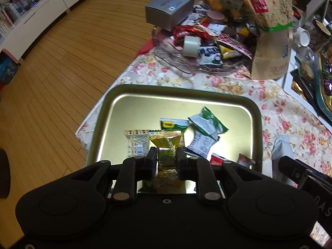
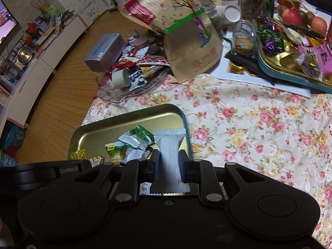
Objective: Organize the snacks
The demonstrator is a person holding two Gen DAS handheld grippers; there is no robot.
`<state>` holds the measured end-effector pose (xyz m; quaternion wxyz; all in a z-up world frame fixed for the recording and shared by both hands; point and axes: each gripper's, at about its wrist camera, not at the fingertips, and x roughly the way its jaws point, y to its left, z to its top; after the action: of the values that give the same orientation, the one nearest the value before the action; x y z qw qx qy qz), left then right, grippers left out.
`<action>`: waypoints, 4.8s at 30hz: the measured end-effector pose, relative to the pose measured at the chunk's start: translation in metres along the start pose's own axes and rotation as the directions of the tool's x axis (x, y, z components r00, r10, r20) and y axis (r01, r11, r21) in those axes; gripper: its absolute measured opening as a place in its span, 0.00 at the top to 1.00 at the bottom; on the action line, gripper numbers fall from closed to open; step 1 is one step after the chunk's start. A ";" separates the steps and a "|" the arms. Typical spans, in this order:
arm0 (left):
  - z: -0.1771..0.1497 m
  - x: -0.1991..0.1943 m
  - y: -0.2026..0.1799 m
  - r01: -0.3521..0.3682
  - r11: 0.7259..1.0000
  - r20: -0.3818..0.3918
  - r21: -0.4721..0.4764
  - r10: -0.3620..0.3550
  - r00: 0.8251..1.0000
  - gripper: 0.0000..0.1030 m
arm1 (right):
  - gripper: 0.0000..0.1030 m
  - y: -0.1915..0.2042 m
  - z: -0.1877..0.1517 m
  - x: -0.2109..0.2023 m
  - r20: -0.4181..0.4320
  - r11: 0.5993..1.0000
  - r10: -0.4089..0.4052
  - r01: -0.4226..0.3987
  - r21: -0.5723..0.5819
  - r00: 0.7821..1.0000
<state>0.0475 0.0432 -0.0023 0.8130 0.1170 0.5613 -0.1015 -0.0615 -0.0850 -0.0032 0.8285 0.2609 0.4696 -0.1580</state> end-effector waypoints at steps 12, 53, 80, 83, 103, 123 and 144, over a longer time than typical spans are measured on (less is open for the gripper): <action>0.004 -0.001 0.023 -0.011 0.999 0.018 -0.050 0.012 1.000 0.67 | 0.79 0.026 -0.002 0.015 -0.028 0.999 0.012 -0.013 -0.046 1.000; -0.029 -0.008 0.019 -0.050 0.999 0.034 0.019 0.050 0.998 0.67 | 0.40 0.030 -0.023 0.014 0.003 0.974 -0.164 0.162 -0.156 0.986; -0.059 -0.009 0.015 -0.043 0.999 0.042 0.009 0.042 0.998 0.67 | 0.40 0.016 -0.044 -0.005 0.020 0.971 -0.198 0.199 -0.136 0.980; -0.059 -0.005 0.013 -0.049 0.999 0.030 0.011 0.049 0.998 0.67 | 0.40 0.016 -0.044 0.001 0.004 0.969 -0.205 0.203 -0.137 0.979; -0.058 0.000 0.010 -0.054 0.998 0.026 0.040 0.053 0.998 0.67 | 0.40 0.017 -0.047 0.011 -0.012 0.964 -0.224 0.219 -0.151 0.975; -0.059 -0.002 0.008 -0.055 0.997 0.035 0.059 0.053 0.998 0.67 | 0.40 0.018 -0.048 0.016 -0.019 0.961 -0.234 0.228 -0.156 0.972; -0.059 -0.002 0.007 -0.051 0.997 0.030 0.064 0.049 0.998 0.67 | 0.40 0.019 -0.048 0.016 -0.022 0.960 -0.233 0.226 -0.162 0.972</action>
<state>-0.0033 0.0683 -0.0203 0.8188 0.1557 0.5432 -0.1010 -0.0769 -0.0416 -0.0318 0.8129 0.1411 0.5247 -0.2096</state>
